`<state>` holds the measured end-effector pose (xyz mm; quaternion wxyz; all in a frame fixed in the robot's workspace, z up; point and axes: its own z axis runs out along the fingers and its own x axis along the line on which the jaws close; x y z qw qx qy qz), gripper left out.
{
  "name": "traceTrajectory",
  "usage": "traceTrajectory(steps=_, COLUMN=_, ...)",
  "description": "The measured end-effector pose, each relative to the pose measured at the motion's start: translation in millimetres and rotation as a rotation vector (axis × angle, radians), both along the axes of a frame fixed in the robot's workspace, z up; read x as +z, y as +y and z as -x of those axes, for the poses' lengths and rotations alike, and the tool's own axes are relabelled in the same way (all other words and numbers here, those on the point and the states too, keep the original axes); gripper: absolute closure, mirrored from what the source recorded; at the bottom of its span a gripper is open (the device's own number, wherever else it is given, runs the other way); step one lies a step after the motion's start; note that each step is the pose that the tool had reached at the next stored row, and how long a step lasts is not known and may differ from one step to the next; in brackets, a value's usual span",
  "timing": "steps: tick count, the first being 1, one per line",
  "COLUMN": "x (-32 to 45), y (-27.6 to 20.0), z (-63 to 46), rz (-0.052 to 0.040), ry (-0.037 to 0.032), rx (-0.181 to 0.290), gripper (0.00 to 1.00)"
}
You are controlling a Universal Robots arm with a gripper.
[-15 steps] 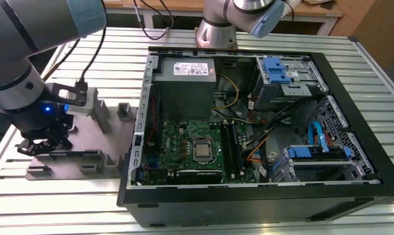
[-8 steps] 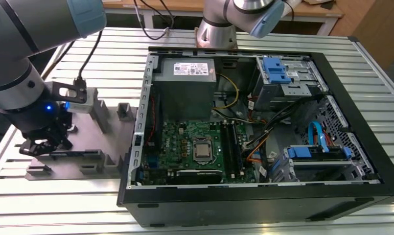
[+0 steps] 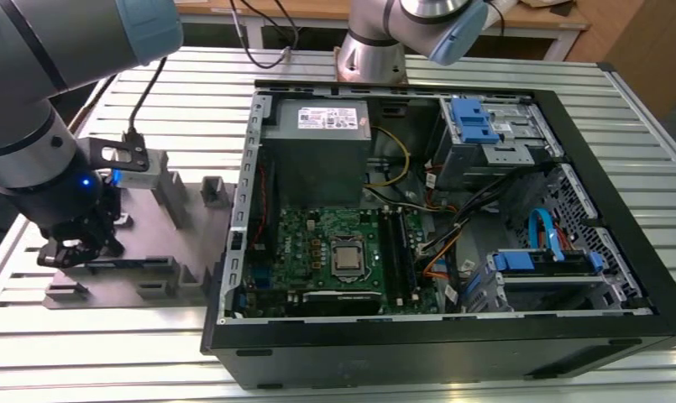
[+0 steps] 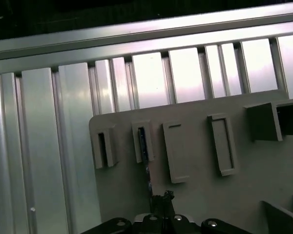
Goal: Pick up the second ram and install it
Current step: 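Pick up the second ram and move it above second insertion slot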
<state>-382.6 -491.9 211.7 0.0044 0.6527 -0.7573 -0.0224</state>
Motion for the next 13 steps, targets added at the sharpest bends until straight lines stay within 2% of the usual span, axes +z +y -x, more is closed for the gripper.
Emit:
traceTrajectory(steps=10, x=-0.1, y=0.0, z=0.0, rz=0.0, ry=0.0, rx=0.123, gripper=0.89)
traceTrajectory(steps=13, x=-0.1, y=0.0, z=0.0, rz=0.0, ry=0.0001, rx=0.148, gripper=0.89)
